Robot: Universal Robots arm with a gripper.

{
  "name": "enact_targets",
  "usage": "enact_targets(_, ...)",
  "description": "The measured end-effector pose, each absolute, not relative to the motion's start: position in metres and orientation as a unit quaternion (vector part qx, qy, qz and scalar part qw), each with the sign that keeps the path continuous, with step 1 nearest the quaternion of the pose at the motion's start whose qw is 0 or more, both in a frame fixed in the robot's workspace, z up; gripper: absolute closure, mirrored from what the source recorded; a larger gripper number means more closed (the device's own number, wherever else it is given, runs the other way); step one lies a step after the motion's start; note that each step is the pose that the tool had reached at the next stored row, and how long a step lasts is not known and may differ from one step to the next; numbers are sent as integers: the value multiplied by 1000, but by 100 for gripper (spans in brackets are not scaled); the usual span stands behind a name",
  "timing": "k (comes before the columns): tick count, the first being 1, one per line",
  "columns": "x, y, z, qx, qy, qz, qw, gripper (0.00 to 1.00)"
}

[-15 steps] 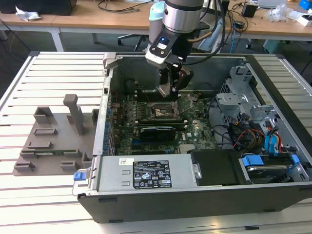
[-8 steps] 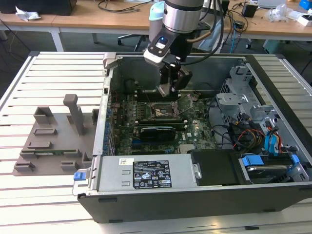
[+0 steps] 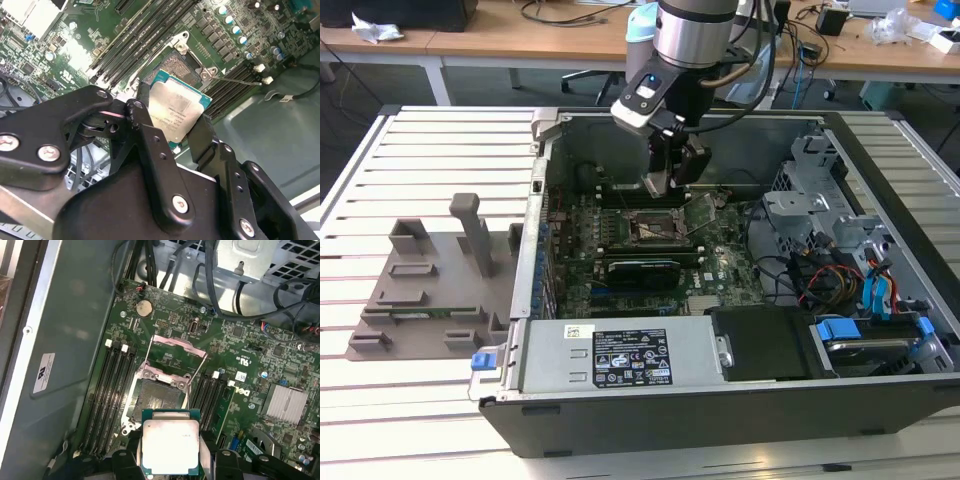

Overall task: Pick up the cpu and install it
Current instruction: 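Place the cpu into insertion slot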

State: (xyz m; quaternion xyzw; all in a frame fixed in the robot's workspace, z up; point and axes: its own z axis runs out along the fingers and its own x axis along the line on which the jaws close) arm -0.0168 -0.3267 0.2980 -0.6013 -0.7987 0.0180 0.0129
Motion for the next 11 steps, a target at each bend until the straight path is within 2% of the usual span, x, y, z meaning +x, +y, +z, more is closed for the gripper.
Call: enact_targets(11,-17,-327,298,-638,-770,17,14,45)
